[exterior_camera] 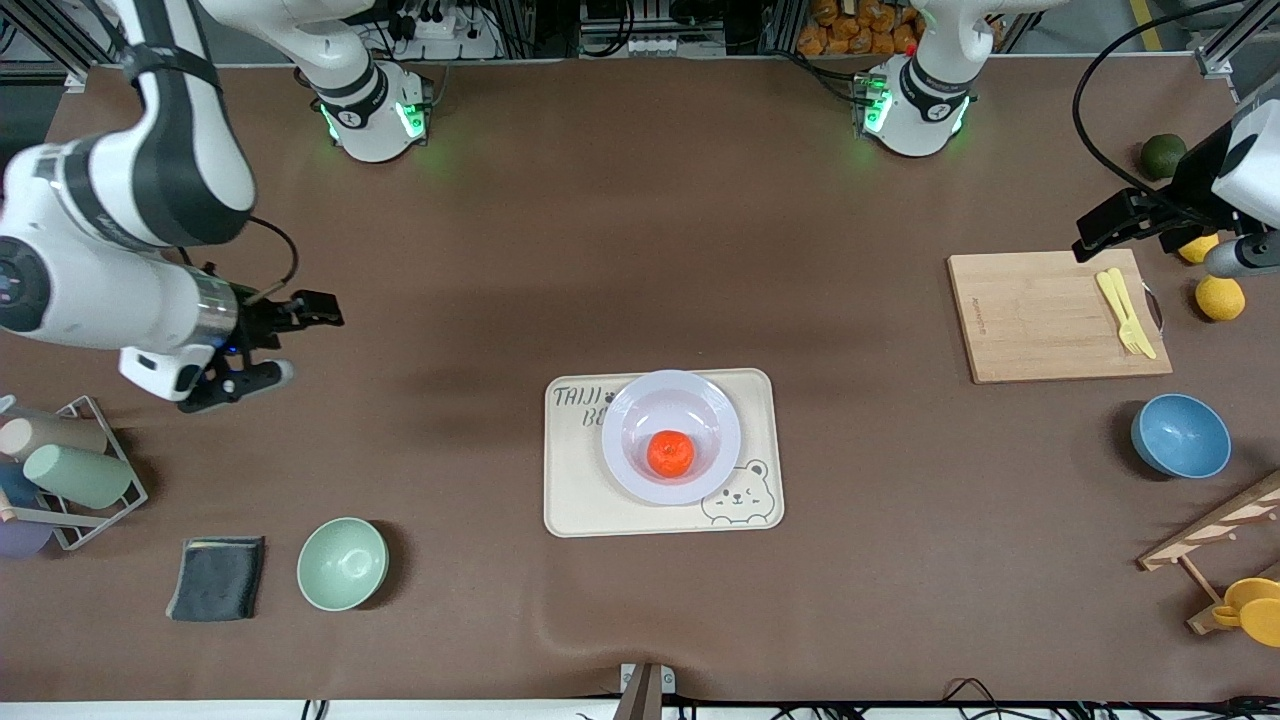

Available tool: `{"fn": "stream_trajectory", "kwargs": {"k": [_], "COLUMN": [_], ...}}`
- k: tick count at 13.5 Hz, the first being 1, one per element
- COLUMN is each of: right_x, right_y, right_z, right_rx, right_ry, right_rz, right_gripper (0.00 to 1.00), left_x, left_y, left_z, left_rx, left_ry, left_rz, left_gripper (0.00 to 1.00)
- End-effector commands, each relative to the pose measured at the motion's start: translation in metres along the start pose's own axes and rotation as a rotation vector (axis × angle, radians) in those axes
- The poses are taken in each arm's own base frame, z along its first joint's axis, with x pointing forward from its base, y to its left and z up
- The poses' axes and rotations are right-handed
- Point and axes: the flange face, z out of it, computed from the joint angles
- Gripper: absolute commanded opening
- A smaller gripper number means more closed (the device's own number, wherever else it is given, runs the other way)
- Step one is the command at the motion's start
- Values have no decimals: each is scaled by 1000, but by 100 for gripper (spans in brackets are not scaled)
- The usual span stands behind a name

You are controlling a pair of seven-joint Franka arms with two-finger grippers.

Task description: Place orange and plate with both arms

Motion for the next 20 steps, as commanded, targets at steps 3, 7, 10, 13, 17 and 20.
{"fn": "stream_trajectory", "kwargs": {"k": [3, 7, 10, 13, 17, 20], "right_x": [-27, -42, -53, -63, -67, -68], "right_y": [5, 17, 28, 38, 44, 37], "right_z": [-57, -89, -111, -134, -138, -144], "right_rx": [-191, -204, -194, -188, -181, -180], "right_ry": [65, 168, 224, 255, 251, 258], "right_rz": [195, 217, 242, 270, 312, 333], "right_gripper": [100, 100, 100, 100, 100, 100], "left_x": [-6, -4, -4, -3, 1, 10], "left_y": [0, 0, 0, 0, -3, -3], "left_z": [-4, 1, 5, 7, 5, -20], "left_rx": [-11, -10, -9, -9, -8, -8], "left_ry": [9, 0, -9, -11, -3, 52], "left_rz": [7, 6, 6, 6, 3, 0], "left_gripper": [100, 100, 100, 100, 100, 100]}}
